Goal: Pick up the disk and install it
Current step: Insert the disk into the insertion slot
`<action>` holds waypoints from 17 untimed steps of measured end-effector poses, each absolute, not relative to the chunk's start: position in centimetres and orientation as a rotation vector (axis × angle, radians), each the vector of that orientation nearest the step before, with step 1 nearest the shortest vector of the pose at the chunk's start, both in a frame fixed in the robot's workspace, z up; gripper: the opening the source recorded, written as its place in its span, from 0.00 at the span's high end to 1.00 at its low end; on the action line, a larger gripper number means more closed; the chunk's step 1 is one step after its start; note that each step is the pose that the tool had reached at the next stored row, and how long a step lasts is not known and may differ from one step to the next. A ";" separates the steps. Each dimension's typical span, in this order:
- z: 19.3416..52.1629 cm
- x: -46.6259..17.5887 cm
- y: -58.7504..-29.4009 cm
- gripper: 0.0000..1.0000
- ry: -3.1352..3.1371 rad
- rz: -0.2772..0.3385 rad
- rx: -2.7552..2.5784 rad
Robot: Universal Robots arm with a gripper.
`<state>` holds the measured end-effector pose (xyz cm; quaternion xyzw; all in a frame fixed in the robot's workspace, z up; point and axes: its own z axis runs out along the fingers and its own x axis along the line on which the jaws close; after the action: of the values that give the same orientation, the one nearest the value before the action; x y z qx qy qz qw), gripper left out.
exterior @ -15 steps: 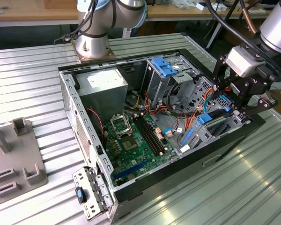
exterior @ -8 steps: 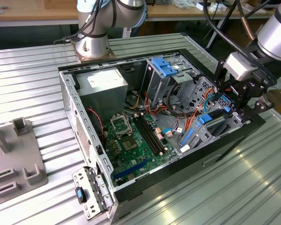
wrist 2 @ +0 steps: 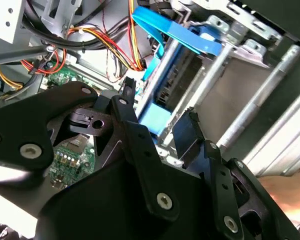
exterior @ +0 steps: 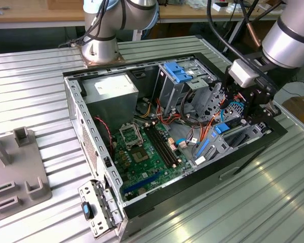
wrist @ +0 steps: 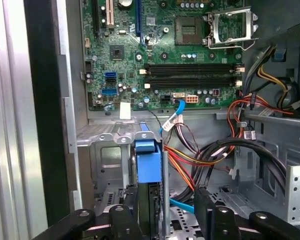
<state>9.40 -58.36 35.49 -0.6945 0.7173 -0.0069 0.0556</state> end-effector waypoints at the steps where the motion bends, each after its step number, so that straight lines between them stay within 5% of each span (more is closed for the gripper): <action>1: 35.1 9.4 -58.4 0.43 2.178 -0.021 -2.106; 5: 34.9 9.4 -58.3 0.43 2.182 -0.021 -2.103; 9: 34.9 9.4 -58.3 0.70 2.183 -0.021 -2.102; 10: 34.9 9.4 -58.3 0.70 2.183 -0.021 -2.101; 12: 34.9 9.4 -58.3 0.88 2.184 -0.021 -2.101; 17: 34.8 9.6 -58.4 0.89 2.199 -0.022 -2.085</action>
<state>9.57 -58.36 34.81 -0.6869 0.7246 -0.0074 0.0554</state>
